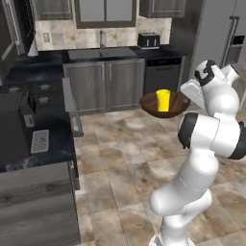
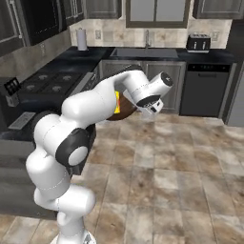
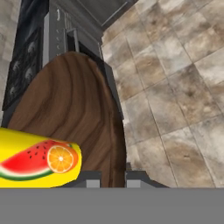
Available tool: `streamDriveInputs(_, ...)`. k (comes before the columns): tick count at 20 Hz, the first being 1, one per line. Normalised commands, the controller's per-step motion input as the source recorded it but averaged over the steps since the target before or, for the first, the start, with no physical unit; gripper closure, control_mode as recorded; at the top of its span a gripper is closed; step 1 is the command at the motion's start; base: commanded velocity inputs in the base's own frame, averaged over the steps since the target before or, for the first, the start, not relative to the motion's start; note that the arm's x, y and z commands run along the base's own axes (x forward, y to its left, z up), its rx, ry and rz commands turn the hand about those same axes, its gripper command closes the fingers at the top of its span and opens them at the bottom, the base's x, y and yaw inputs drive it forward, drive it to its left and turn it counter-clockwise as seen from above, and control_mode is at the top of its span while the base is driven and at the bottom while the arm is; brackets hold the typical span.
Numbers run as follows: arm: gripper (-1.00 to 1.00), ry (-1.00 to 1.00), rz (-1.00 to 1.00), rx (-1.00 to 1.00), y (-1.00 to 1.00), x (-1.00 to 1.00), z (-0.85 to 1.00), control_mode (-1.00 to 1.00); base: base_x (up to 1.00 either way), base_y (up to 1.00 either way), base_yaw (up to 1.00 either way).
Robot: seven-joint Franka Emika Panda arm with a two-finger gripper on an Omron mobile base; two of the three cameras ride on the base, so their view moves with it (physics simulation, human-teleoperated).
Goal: Place the cup inside the bowl on the dining table and move the bowl to any counter.
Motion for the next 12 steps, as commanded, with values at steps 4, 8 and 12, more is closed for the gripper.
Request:
streamDriveInputs(4,1.0,0.0,0.0,0.0,0.0,0.0,0.0,1.0,0.68,-0.18,0.0)
streamDriveInputs(8,1.0,0.0,0.0,0.0,0.0,0.0,0.0,1.0,0.64,-0.16,0.0)
streamDriveInputs(12,1.0,0.0,0.0,0.0,0.0,0.0,0.0,1.0,0.59,-0.26,0.0)
